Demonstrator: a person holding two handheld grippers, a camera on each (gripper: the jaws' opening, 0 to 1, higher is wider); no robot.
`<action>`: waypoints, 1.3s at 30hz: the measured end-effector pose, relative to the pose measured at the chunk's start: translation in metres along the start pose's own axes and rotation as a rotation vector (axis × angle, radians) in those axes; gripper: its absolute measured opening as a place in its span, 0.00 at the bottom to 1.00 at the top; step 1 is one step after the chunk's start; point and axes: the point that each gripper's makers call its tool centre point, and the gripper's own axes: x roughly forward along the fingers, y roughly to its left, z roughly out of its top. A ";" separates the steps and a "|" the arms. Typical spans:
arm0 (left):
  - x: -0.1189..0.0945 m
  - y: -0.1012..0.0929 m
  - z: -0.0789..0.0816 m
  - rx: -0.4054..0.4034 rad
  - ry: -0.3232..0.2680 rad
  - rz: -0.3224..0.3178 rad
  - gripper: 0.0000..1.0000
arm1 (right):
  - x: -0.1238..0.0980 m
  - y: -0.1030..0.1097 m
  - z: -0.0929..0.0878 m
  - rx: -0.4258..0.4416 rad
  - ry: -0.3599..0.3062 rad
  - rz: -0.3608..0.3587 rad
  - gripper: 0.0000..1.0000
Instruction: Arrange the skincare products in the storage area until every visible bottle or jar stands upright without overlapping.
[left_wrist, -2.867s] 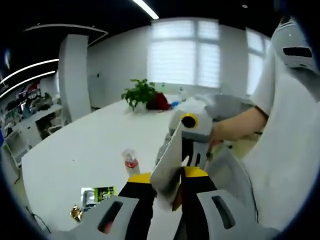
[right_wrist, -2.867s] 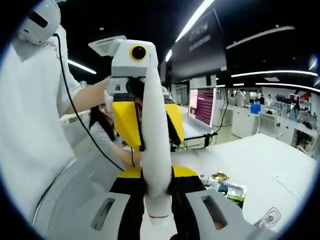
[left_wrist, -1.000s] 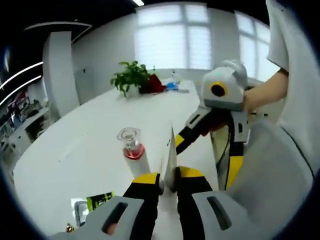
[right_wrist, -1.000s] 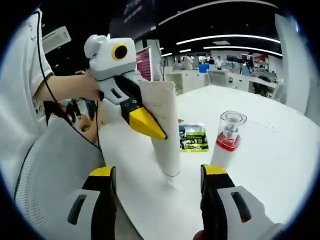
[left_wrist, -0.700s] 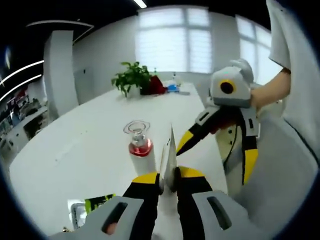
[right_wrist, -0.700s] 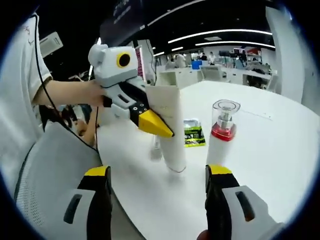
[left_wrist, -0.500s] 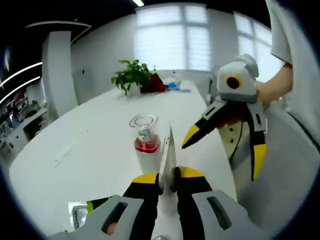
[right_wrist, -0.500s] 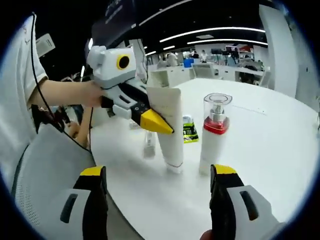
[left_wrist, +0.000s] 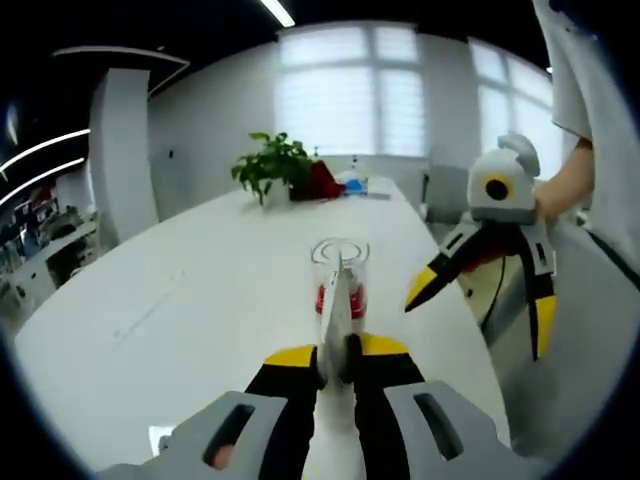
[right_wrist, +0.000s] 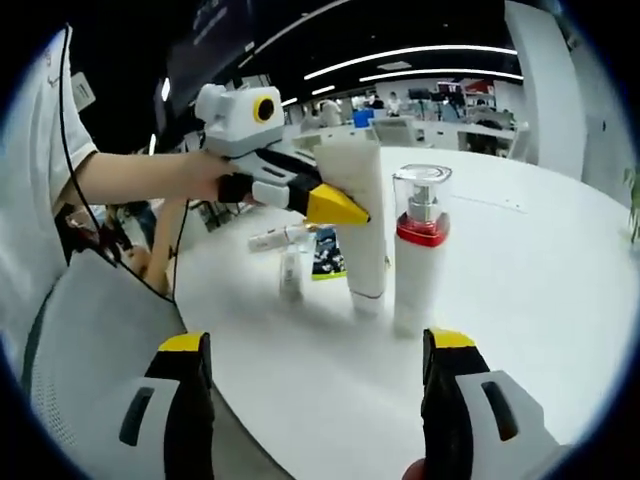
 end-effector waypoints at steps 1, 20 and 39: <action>0.001 0.001 0.001 -0.002 -0.006 -0.002 0.15 | 0.000 0.000 -0.001 0.000 0.003 -0.001 0.86; 0.004 -0.001 0.000 -0.080 -0.017 -0.020 0.13 | 0.001 0.000 0.000 0.006 0.003 0.001 0.85; -0.018 0.005 -0.005 -0.125 0.041 0.060 0.24 | 0.003 0.002 -0.001 -0.013 0.016 0.006 0.86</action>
